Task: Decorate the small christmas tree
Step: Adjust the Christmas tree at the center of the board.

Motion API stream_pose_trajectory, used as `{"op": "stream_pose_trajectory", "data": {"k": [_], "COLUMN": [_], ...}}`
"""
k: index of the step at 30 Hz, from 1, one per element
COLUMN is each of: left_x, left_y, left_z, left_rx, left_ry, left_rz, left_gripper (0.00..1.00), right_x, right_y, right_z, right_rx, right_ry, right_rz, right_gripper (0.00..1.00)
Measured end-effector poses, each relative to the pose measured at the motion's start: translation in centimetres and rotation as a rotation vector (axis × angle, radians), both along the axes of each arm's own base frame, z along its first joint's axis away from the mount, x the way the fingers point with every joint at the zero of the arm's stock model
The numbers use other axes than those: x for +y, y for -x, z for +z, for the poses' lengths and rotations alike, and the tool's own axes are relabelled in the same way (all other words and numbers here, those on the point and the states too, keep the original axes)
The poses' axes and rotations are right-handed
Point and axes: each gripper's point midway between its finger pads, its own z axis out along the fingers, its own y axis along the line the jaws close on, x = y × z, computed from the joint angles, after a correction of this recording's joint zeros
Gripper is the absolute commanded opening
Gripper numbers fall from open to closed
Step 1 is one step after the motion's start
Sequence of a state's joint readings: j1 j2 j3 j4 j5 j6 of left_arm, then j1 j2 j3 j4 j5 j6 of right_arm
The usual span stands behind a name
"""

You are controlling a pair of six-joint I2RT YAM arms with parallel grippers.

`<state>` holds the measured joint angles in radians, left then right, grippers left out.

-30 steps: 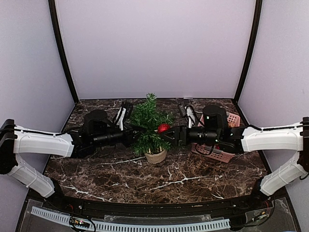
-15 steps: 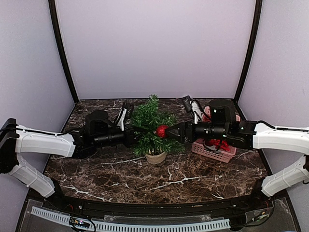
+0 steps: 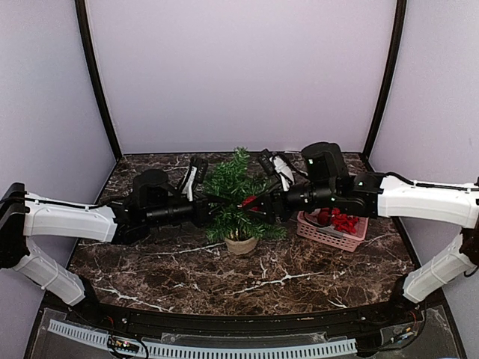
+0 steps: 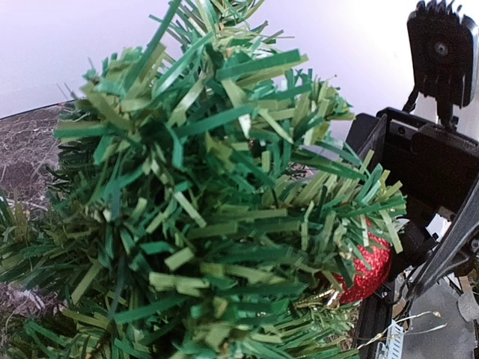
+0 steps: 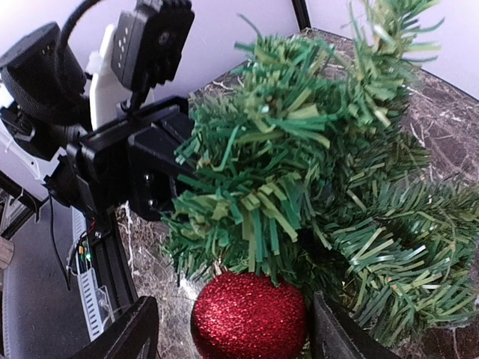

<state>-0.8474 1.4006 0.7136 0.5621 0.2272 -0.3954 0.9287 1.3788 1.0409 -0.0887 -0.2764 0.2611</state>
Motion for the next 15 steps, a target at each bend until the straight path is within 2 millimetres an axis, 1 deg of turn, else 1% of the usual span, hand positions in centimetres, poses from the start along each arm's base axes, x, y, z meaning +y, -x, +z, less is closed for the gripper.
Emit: {"op": "stream_pose_trajectory", "data": {"k": [2,5,12,14,15], "left_x": [-0.1,-0.1,-0.1,-0.1,-0.1], "left_y": [0.0,0.1,0.1,0.1,0.1], "left_z": [0.1,0.1,-0.1,-0.2,-0.1], "left_rx": [-0.001,-0.002,0.001,0.001,0.0], "left_ry": [0.0,-0.001,-0.01,-0.011,-0.011], "left_rz": [-0.001,-0.003,-0.004,-0.003,-0.003], "left_gripper": [0.0,0.0,0.0,0.05,0.13], "right_x": [0.1,0.1,0.2,0.2,0.2], "right_y": [0.3,0.5,0.2,0.2,0.2], "right_z": [-0.9,-1.5,-1.6,-1.6,-1.6], "right_rx": [0.009,0.013,-0.002,-0.004,-0.004], "right_ry": [0.027,0.051,0.06,0.062,0.063], "right_rz": [0.013,0.02,0.02,0.018,0.016], "right_gripper": [0.67,0.62,0.44,0.41,0.4]}}
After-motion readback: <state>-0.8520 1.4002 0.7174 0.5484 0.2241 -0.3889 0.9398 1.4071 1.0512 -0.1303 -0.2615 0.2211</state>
